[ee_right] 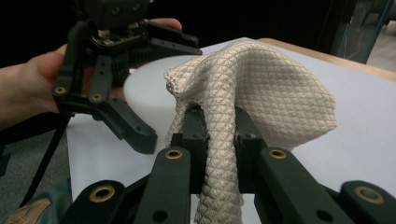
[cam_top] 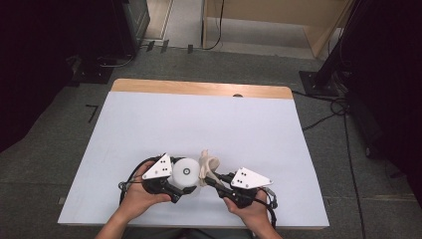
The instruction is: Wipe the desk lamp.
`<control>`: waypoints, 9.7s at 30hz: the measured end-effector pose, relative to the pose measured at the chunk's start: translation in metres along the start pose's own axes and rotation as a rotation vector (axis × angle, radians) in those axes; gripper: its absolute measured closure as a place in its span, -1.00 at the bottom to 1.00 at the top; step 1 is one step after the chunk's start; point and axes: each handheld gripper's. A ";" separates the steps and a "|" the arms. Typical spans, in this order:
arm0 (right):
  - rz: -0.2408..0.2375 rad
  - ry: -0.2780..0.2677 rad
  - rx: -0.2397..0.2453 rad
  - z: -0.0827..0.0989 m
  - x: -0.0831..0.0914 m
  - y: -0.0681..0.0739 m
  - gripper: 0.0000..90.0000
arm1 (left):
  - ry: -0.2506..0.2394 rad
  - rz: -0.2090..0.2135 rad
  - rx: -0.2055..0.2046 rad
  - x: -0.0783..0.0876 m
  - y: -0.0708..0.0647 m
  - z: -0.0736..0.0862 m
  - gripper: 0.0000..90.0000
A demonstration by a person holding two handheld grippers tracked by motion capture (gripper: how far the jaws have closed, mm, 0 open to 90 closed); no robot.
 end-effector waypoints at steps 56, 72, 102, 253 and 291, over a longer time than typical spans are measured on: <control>-0.009 0.236 -0.119 0.032 -0.035 -0.014 0.78 | -0.030 -0.020 0.027 -0.003 -0.003 0.003 -0.81; 0.015 0.221 -0.137 0.033 -0.028 -0.022 0.78 | 0.010 -0.193 0.050 0.001 -0.025 -0.005 -0.96; 0.028 0.204 -0.134 0.031 -0.023 -0.023 0.78 | -0.007 -0.230 0.133 -0.003 -0.029 -0.006 -0.81; 0.049 0.184 -0.162 0.025 -0.009 -0.033 0.81 | -0.075 -0.092 0.045 0.012 -0.008 -0.003 -0.80; -0.046 0.135 -0.085 0.011 -0.014 -0.010 0.81 | -0.054 -0.046 0.012 -0.001 0.001 0.003 -0.80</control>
Point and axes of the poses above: each handheld gripper's, and its own axes: x roughly backward along the jaws, z roughly out of its underside, y roughly to its left, and after that the axes turned 11 degrees about y, right-handed
